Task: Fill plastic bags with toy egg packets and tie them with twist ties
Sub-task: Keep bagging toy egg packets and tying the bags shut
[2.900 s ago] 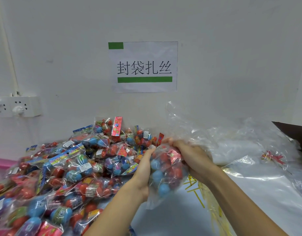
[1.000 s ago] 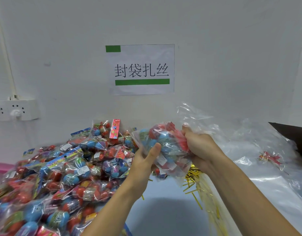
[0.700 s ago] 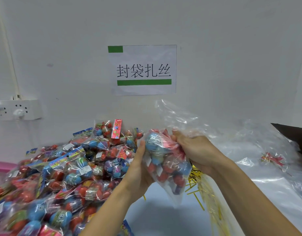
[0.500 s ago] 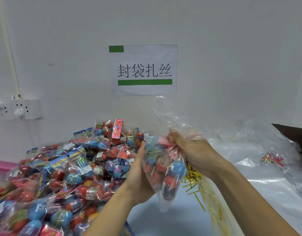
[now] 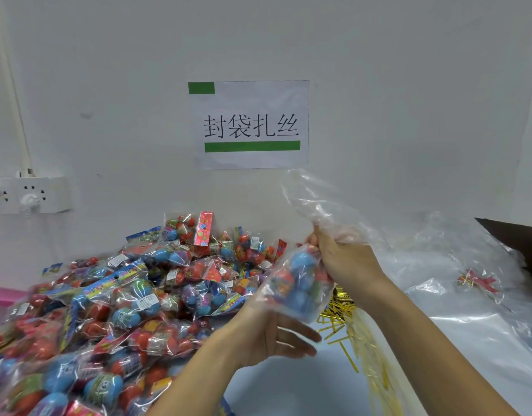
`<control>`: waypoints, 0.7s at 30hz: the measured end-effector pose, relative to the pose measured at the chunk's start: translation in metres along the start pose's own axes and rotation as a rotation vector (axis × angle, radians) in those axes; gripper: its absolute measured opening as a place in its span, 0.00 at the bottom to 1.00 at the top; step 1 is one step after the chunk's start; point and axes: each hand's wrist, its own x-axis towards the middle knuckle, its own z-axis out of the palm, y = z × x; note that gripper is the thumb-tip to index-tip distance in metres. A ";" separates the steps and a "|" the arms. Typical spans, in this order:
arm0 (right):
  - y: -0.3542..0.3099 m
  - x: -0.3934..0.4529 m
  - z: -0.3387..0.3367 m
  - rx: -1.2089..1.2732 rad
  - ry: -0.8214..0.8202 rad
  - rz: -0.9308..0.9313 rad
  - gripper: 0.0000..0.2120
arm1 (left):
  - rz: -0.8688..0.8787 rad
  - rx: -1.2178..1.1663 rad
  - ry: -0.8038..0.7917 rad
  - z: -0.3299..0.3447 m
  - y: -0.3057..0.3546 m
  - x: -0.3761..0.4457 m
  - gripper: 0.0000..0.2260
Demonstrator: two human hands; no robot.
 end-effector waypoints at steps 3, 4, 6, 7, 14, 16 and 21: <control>0.005 0.005 -0.008 0.109 0.122 0.028 0.27 | 0.201 0.173 0.224 0.004 0.004 0.005 0.10; 0.007 0.006 -0.011 0.156 0.150 0.041 0.25 | 0.266 0.249 0.255 0.004 0.005 0.005 0.11; 0.009 0.009 -0.015 0.226 0.196 0.082 0.22 | 0.372 0.388 0.181 0.005 0.008 0.002 0.21; 0.010 0.010 -0.015 0.242 0.209 0.100 0.21 | 0.404 0.417 0.134 0.008 0.008 0.000 0.27; 0.004 0.011 -0.001 0.257 0.271 0.154 0.20 | 0.686 0.270 0.314 0.046 -0.008 0.009 0.39; 0.003 0.010 0.003 0.239 0.270 0.157 0.20 | 0.770 0.174 0.304 0.052 -0.008 0.008 0.33; 0.002 0.008 0.006 0.221 0.249 0.169 0.22 | 0.841 0.078 0.305 0.051 -0.003 0.003 0.29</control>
